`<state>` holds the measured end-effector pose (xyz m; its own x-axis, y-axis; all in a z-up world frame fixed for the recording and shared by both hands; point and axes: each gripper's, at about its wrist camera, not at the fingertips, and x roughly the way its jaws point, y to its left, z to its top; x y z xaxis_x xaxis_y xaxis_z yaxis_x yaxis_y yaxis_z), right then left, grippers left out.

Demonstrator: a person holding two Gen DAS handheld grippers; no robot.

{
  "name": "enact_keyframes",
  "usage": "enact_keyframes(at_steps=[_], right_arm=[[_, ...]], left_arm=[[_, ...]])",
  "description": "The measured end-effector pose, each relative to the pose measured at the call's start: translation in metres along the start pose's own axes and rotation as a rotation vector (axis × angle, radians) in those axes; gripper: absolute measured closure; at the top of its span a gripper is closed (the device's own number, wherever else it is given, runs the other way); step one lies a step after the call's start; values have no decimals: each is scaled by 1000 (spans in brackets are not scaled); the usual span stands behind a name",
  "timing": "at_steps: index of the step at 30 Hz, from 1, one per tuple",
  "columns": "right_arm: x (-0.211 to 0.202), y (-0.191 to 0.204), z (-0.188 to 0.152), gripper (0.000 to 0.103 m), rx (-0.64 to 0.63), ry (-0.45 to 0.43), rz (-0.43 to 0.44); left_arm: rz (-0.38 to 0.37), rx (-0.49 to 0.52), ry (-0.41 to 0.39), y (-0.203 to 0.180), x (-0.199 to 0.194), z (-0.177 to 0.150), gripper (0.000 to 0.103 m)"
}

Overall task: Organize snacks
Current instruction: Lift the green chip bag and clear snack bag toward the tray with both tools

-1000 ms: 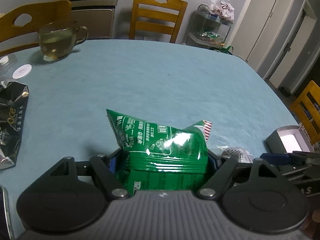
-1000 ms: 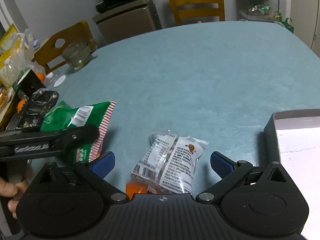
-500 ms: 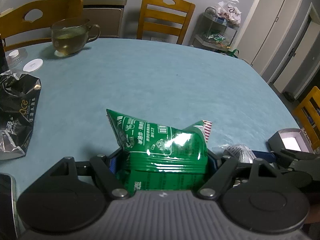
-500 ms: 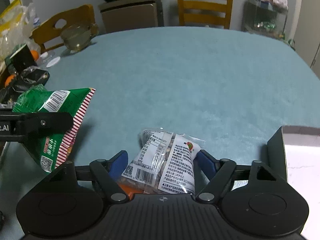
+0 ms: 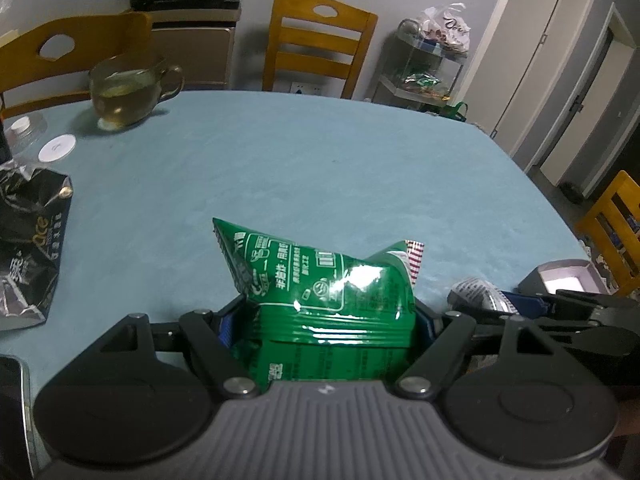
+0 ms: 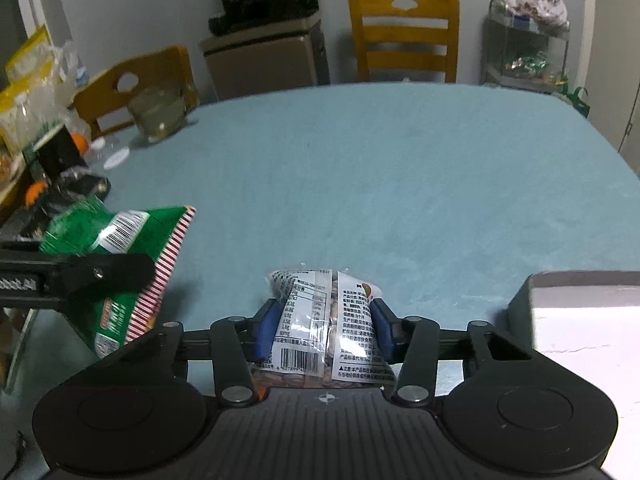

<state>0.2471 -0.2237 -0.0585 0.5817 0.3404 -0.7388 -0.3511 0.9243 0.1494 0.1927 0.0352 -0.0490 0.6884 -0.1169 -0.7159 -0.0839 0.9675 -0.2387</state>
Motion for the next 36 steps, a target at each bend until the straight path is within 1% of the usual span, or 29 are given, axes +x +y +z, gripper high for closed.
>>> enact_keyframes(at_steps=[10,21,27,36], right_arm=[[-45,-12,-6,56,4,-75,2],[-87,-17,-15,58,36,-137,28],[-107,-22,-22,58,48,-170,19],[-127,-35,-29,59,68,-199,-6]], left_arm=[[-22,43,-28,-38,-13,6,25],[-30,66,-44,-61,-35,3,25],[-43,89,-49,-75,-42,2,25],[-88,132,-55,-111,-50,-2,26]])
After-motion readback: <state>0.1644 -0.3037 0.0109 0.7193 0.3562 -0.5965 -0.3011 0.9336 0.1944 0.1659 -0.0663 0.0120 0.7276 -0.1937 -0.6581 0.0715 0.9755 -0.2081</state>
